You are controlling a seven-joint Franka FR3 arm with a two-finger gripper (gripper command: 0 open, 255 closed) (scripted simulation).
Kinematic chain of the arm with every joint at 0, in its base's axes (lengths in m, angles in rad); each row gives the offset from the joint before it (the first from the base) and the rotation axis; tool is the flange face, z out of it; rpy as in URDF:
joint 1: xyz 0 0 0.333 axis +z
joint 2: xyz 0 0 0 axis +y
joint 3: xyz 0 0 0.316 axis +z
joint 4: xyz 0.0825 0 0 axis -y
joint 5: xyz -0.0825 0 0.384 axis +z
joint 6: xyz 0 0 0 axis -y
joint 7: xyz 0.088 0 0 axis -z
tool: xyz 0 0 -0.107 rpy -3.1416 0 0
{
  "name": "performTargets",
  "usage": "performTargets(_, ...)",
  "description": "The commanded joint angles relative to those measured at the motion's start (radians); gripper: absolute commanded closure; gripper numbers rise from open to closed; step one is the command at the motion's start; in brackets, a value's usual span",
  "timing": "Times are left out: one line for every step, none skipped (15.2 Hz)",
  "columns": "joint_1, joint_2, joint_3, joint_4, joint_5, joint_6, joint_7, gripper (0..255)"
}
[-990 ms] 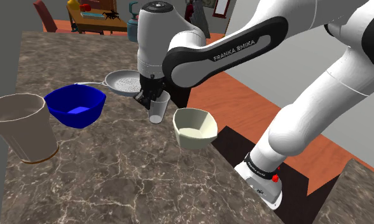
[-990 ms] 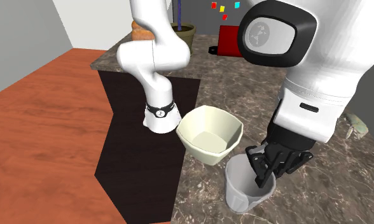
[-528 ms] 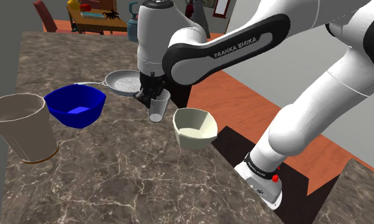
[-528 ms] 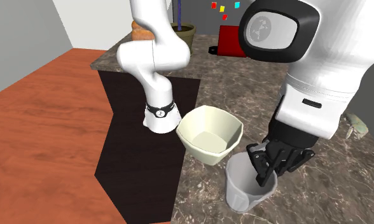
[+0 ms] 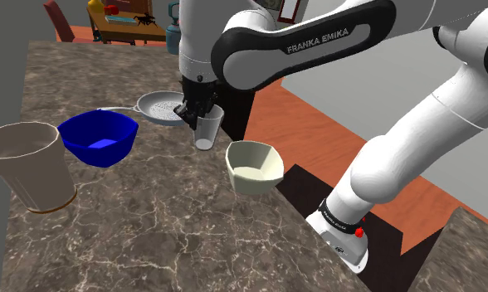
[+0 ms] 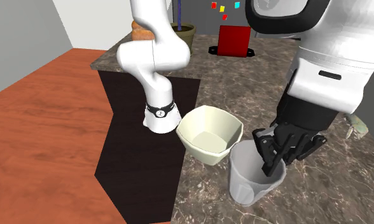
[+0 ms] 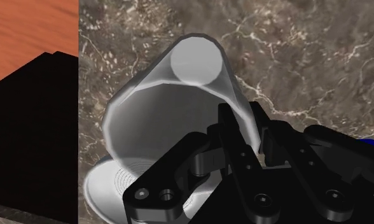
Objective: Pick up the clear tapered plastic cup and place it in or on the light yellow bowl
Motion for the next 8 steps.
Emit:
performTargets(0.001, -0.013, -0.005, 0.015, 0.009, -0.026, -0.013, 255)
performTargets(0.001, -0.017, -0.007, 0.025, 0.012, -0.039, -0.017, 255)
performTargets(0.002, -0.022, -0.009, 0.035, 0.015, -0.052, -0.022, 255)
performTargets(0.002, -0.025, -0.01, 0.045, 0.018, -0.065, -0.026, 255)
performTargets(0.002, -0.029, -0.012, 0.055, 0.02, -0.078, -0.03, 255)
performTargets(0.003, -0.032, -0.013, 0.065, 0.023, -0.091, -0.034, 255)
performTargets(0.003, -0.036, -0.015, 0.076, 0.025, -0.104, -0.037, 255)
performTargets(0.003, -0.038, -0.016, 0.087, 0.027, -0.117, -0.041, 255)
